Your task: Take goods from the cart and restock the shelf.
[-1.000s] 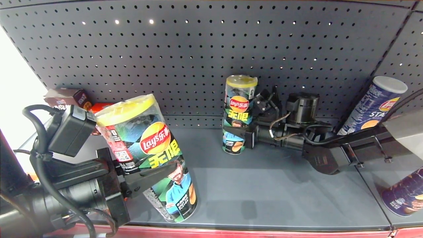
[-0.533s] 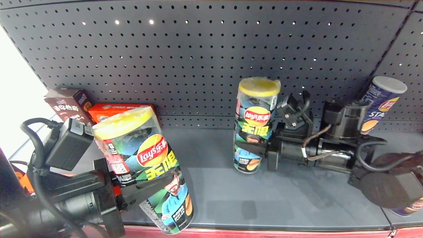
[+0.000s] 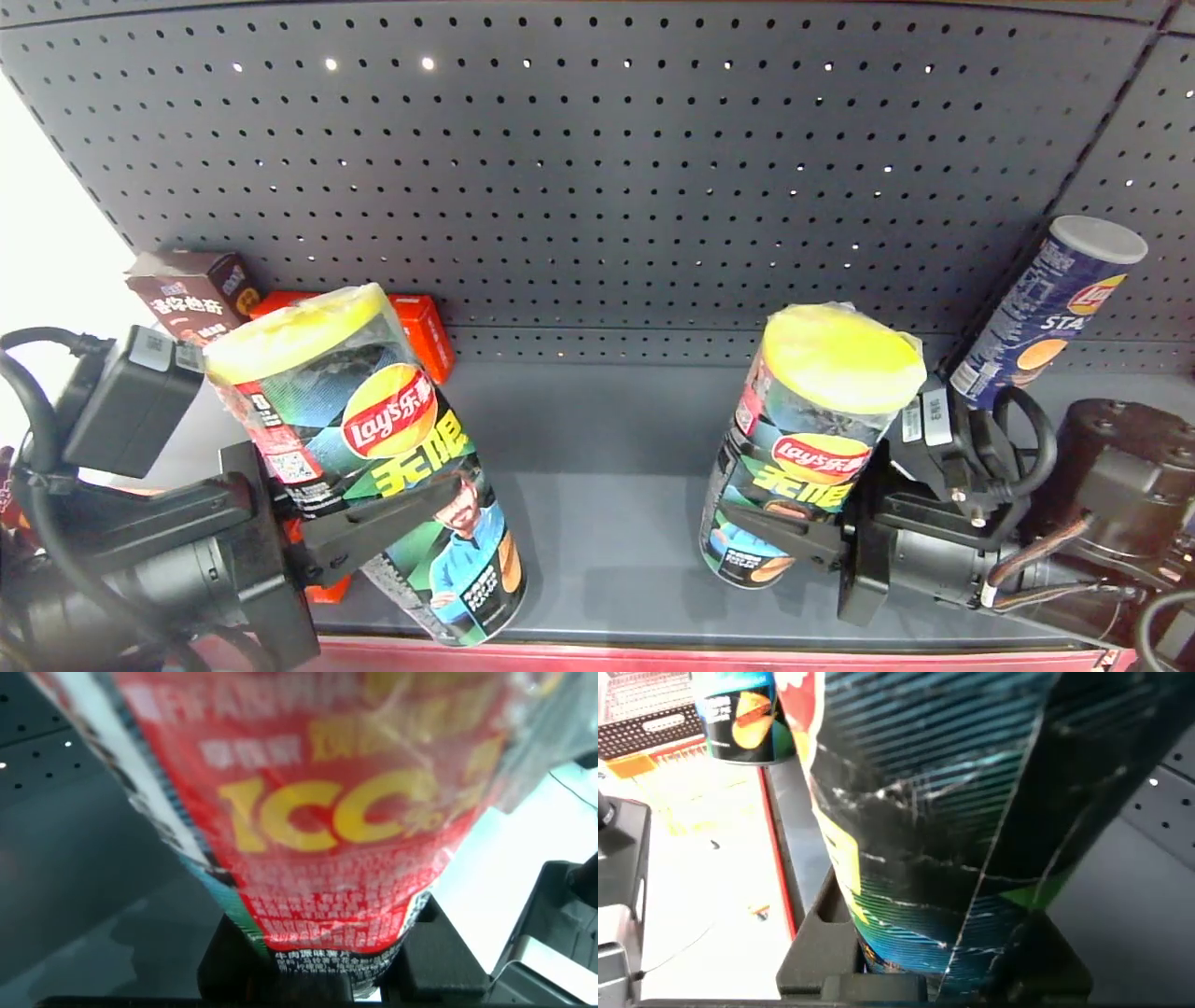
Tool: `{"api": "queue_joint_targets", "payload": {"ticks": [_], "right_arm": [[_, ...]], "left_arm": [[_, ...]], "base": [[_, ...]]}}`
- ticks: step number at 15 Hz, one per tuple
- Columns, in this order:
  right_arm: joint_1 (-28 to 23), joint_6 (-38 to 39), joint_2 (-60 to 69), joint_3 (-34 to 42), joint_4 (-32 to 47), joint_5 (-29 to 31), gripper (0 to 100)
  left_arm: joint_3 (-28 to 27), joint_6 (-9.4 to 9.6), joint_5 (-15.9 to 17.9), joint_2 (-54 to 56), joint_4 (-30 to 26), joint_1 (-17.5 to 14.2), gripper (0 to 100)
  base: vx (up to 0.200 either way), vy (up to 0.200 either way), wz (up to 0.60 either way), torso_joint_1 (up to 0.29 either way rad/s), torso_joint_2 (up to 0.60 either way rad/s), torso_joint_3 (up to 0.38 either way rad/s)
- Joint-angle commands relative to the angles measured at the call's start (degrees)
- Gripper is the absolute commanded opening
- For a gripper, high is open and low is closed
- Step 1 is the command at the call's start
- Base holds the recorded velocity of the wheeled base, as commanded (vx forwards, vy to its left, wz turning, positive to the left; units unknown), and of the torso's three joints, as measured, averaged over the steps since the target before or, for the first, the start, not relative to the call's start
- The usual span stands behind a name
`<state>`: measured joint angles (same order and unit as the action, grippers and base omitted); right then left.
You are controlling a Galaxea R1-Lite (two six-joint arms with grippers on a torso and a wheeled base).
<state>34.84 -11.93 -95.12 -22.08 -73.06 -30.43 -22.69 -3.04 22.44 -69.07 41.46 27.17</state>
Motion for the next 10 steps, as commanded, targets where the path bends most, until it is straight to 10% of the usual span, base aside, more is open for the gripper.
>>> {"api": "queue_joint_targets", "payload": {"ticks": [1, 9, 10], "right_arm": [[0.2, 0.1, -6.0, 1.6, -4.3, -0.1, 0], [2.8, 0.2, -10.3, -2.3, -5.0, 0.4, 0], [3.1, 0.1, -10.3, -2.3, -4.9, 0.5, 100]], "left_arm": [[-0.3, -0.04, 0.0, 0.2, 0.0, 0.0, 0], [-1.7, -0.04, 0.1, -0.3, -0.1, 0.0, 0], [-1.7, -0.04, 0.1, -0.3, -0.1, 0.0, 0]], "base": [[0.0, 0.0, 0.0, 0.0, 0.0, 0.0], [0.0, 0.0, 0.0, 0.0, 0.0, 0.0], [0.0, 0.0, 0.0, 0.0, 0.0, 0.0]]}}
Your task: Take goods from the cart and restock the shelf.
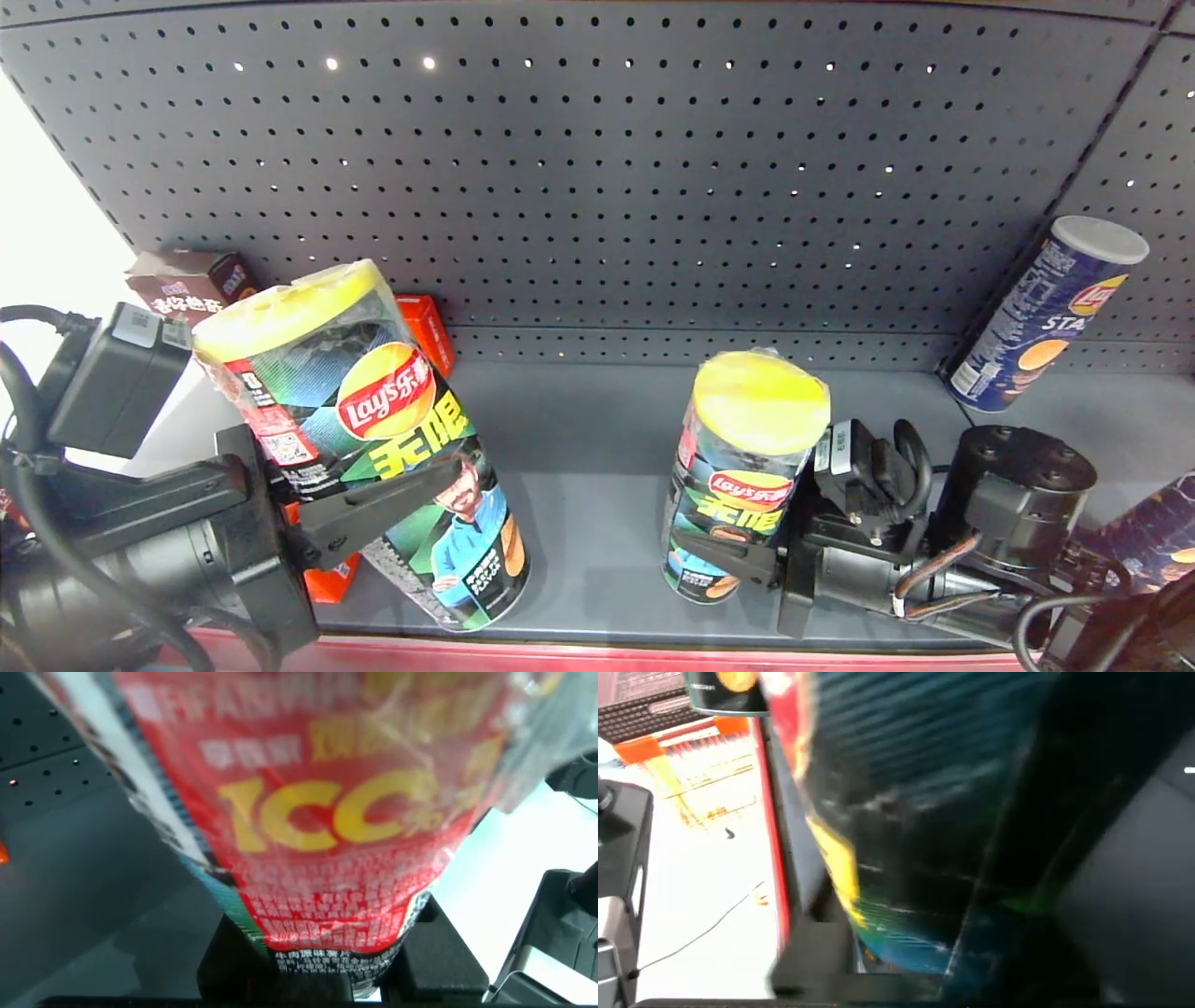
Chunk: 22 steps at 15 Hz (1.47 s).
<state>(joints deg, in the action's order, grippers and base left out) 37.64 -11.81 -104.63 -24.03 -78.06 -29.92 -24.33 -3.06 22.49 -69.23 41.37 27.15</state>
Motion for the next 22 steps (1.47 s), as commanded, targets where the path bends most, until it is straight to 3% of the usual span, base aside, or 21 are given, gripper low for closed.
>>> {"api": "queue_joint_targets", "payload": {"ticks": [1, 7, 13, 15, 20, 22], "right_arm": [[0.8, -0.1, -0.6, 0.1, 0.2, 0.5, 100], [-1.2, -0.1, 5.0, 4.5, 0.0, 1.3, 100], [-6.6, 0.0, 27.1, 16.7, 4.0, 2.8, 100], [-6.9, 0.1, 38.6, 19.7, 11.3, 7.8, 100], [-7.1, 3.8, 70.8, 18.0, 50.0, 15.2, 100], [-8.3, 5.8, 79.8, 19.2, 58.6, 19.6, 100]], "left_arm": [[0.1, -0.02, -0.1, 0.1, 0.0, 0.0, 0], [0.7, -0.02, -0.1, 0.2, 0.0, 0.0, 0], [0.9, -0.02, 0.0, 0.2, 0.0, 0.0, 0], [1.0, -0.02, 0.0, 0.2, 0.0, 0.0, 0], [0.9, 0.07, 0.1, 0.2, 0.1, 0.1, 0], [0.7, -0.02, 0.1, 0.1, 0.1, 0.1, 0]], "base": [[0.0, 0.0, 0.0, 0.0, 0.0, 0.0], [0.0, 0.0, 0.0, 0.0, 0.0, 0.0], [0.0, 0.0, 0.0, 0.0, 0.0, 0.0], [0.0, 0.0, 0.0, 0.0, 0.0, 0.0], [0.0, 0.0, 0.0, 0.0, 0.0, 0.0], [0.0, 0.0, 0.0, 0.0, 0.0, 0.0]]}}
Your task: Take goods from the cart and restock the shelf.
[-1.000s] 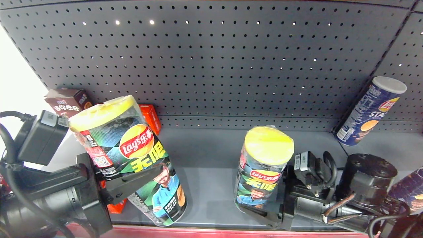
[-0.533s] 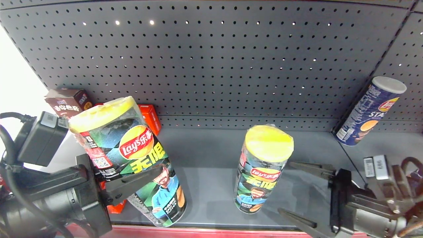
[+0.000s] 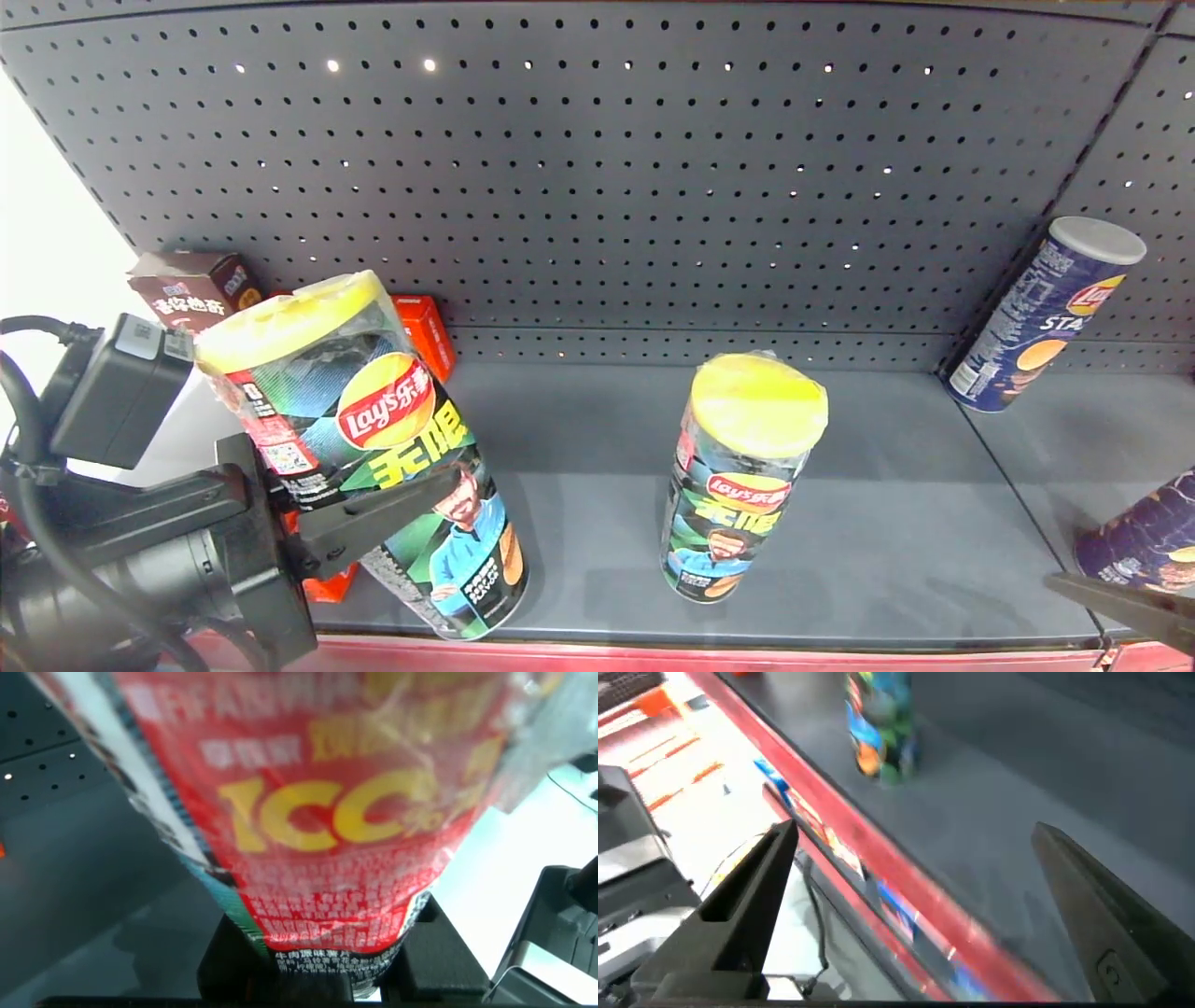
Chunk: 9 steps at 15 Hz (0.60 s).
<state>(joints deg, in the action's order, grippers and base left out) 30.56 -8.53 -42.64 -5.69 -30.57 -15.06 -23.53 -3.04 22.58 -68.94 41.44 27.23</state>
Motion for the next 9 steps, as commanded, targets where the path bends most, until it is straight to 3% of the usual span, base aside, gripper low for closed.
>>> {"api": "queue_joint_targets", "payload": {"ticks": [1, 3, 5, 9], "right_arm": [[-2.2, 4.2, 23.0, 2.6, 14.2, 6.7, 100], [-3.9, 4.9, 31.6, 5.2, 20.0, 8.4, 100], [-5.3, 5.1, 42.2, 4.6, 31.8, 9.0, 100], [-0.9, 5.0, 42.6, 4.6, 30.6, 9.0, 100]], "left_arm": [[-0.1, -0.04, -0.1, -0.1, 0.0, 0.0, 0], [0.5, -0.04, -0.1, 0.1, 0.0, -0.1, 0], [1.1, -0.04, -0.1, 0.1, 0.0, -0.2, 0], [0.9, 0.22, -0.1, 0.0, 0.0, -0.2, 0]], "base": [[0.0, 0.0, 0.0, 0.0, 0.0, 0.0], [0.0, 0.0, 0.0, 0.0, 0.0, 0.0], [0.0, 0.0, 0.0, 0.0, 0.0, 0.0], [0.0, 0.0, 0.0, 0.0, 0.0, 0.0]]}}
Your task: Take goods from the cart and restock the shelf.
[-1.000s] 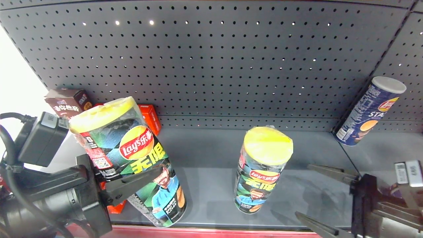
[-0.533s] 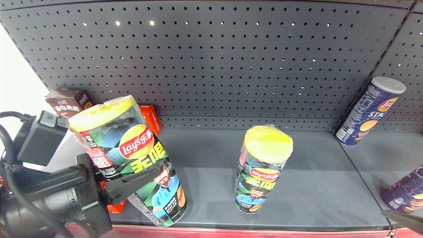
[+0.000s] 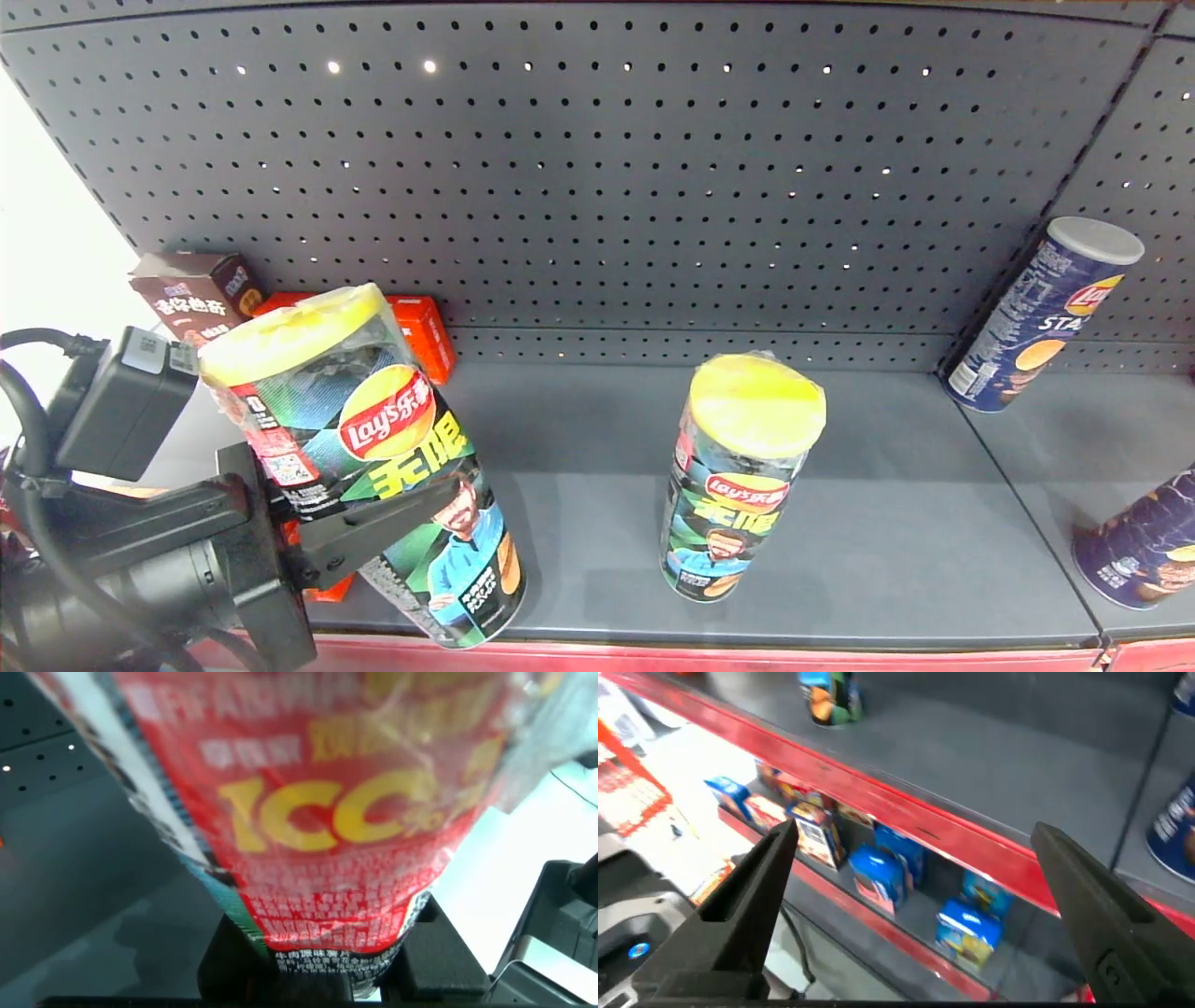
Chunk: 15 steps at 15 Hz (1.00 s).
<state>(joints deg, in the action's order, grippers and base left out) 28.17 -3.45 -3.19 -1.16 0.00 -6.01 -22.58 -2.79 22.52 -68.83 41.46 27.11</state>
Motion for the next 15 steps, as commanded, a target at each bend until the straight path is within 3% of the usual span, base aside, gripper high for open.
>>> {"api": "queue_joint_targets", "payload": {"ticks": [1, 4, 6, 8, 9, 11, 13, 14, 15], "right_arm": [[3.8, -0.2, 3.2, 0.0, 0.2, -0.1, 100], [11.5, -0.3, 3.2, 0.4, 0.0, 1.1, 100], [14.3, 0.5, 3.2, 0.7, 0.0, 2.1, 100], [13.8, 3.6, 3.2, 0.7, 0.5, 4.9, 100], [12.1, 4.4, -0.1, 0.8, 0.4, 5.8, 100], [3.6, 4.2, -6.8, 1.0, 0.4, 6.3, 100], [-12.6, 4.2, -4.2, 1.0, 0.4, 6.4, 100], [-15.6, 4.1, -2.2, 1.1, 0.1, 6.5, 100], [-14.4, 4.1, -2.1, 1.1, 0.2, 6.9, 100]], "left_arm": [[0.0, 0.15, 0.0, -0.1, 0.0, 0.0, 0], [0.2, 1.03, -0.3, 0.5, -0.7, 0.0, 0], [0.5, 1.21, -0.1, 0.4, -0.8, 0.4, 0], [0.0, 1.12, 0.2, -0.8, -0.8, 0.7, 0], [-0.2, 1.21, 0.2, -1.8, -0.7, 0.7, 0], [-0.2, 1.21, 0.1, -2.8, -0.6, 0.8, 0], [0.5, 1.65, 0.1, -2.6, -0.7, 2.5, 0], [0.7, 1.74, 0.1, -2.5, -0.6, 2.6, 0], [1.1, 1.91, 0.2, -2.5, -0.3, 2.6, 0]], "base": [[0.0, 0.0, 0.0, 0.0, 0.0, 0.0], [0.0, 0.0, 0.0, 0.0, 0.0, 0.0], [0.0, 0.0, 0.0, 0.0, 0.0, 0.0], [0.0, 0.0, 0.0, 0.0, 0.0, 0.0], [0.0, 0.0, 0.0, 0.0, 0.0, 0.0], [0.0, 0.0, 0.0, 0.0, 0.0, 0.0], [0.0, 0.0, 0.0, 0.0, 0.0, 0.0], [0.0, 0.0, 0.0, 0.0, 0.0, 0.0], [0.0, 0.0, 0.0, 0.0, 0.0, 0.0]]}}
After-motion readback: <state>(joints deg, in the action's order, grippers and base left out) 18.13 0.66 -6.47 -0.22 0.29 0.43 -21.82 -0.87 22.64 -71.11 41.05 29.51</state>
